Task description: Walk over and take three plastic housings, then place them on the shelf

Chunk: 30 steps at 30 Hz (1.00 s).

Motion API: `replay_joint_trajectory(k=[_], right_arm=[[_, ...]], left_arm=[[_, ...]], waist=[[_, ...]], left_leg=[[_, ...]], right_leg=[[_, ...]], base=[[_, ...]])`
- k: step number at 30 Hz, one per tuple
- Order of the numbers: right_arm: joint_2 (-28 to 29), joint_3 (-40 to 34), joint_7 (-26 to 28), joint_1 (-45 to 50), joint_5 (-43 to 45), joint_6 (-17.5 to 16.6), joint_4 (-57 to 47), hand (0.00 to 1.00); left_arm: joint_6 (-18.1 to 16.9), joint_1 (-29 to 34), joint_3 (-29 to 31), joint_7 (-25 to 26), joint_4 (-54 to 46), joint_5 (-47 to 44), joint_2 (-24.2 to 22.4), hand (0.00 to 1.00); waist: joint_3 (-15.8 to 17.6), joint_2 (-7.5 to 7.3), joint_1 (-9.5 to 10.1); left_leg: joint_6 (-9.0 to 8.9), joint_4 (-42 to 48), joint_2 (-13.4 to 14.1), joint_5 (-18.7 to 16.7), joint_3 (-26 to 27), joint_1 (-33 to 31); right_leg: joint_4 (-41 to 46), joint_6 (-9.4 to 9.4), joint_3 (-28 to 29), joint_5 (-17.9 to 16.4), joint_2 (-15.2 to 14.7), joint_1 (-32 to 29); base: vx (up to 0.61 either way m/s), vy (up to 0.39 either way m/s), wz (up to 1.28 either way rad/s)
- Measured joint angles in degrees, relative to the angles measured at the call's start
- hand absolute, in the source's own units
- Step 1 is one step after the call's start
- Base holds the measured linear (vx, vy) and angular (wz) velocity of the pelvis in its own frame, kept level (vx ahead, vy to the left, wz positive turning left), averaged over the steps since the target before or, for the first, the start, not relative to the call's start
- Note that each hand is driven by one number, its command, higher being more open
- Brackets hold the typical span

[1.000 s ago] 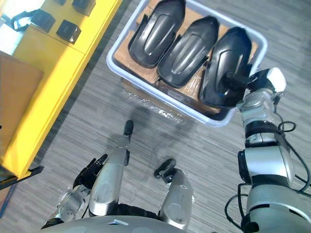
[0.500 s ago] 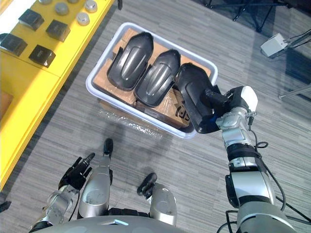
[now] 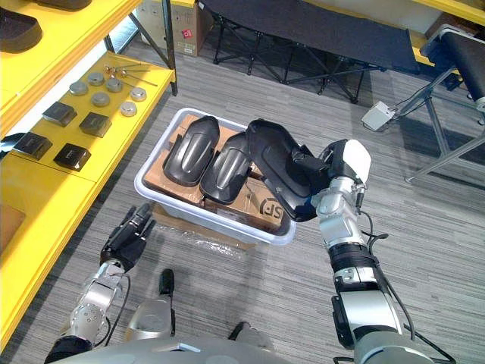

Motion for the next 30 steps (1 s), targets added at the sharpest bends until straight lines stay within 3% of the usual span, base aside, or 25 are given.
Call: replay_joint_trajectory(k=[3,7,13,23,29,30], right_arm=[[1.21,0.63,0.0,0.01,-1.31,-0.28,0.0,0.0],[1.68,3.12,-0.02,-0.03,-2.12,-4.29,-0.31,0.0],[2.08,6.72,-0.02,-0.03,-2.1,-8.12,-2.51,0.0],[8.9,12.11,0.02,1.26,-2.06,-13.94,-2.54,0.0],[10.53,13.52,-0.32,1.93,-1.92,-14.91,-2.44,0.0],[10.79,14.13,-0.44,1.93,-1.9,-14.95,-2.44,0.0]], left_arm=[[3.49,-1.85,-2.19,0.69,-0.02,-0.03,0.22,1.0],[6.71,-4.51,-5.2,0.67,-0.04,-1.83,0.37,1.0],[6.73,-7.84,-10.01,0.87,-0.08,-2.04,0.14,1.0],[3.21,-14.14,-20.18,-1.93,-0.62,-2.64,-1.32,1.0],[1.37,-14.18,-20.53,0.28,-1.32,-6.41,-1.42,1.0],[1.19,-14.18,-20.58,0.8,-1.32,-6.54,-1.43,0.0]], waist=[[-0.82,0.65,-0.2],[-2.78,0.83,-0.15],[-4.22,2.0,-1.53],[-4.35,1.99,-2.87],[-5.18,2.09,-2.86],[-5.47,2.13,-2.89]], left_leg=[[0.04,-0.01,0.51,-0.74,0.16,0.44],[0.03,-0.01,0.54,-0.77,1.56,0.48],[0.0,0.0,1.05,-0.5,3.13,0.65],[0.1,0.01,1.53,0.7,3.62,0.66],[0.11,0.02,1.4,0.73,3.46,0.66],[0.1,0.02,1.4,0.73,3.39,0.66]], right_leg=[[-0.18,-0.56,0.29,1.17,0.47,0.25],[-2.15,-0.41,1.62,1.65,0.66,0.36],[-2.17,-0.42,2.92,1.81,0.86,-0.33],[-3.23,-0.62,3.36,2.46,1.53,-0.31],[-3.76,-0.53,3.31,2.6,1.52,-0.01],[-3.8,-0.53,3.31,2.6,1.52,-0.01]], base=[[-0.06,0.003,-0.05],[-0.05,-0.003,-0.13],[-0.05,-0.006,-0.1],[-0.01,-0.004,-0.04],[0.0,0.0,0.0],[0.0,0.0,0.0]])
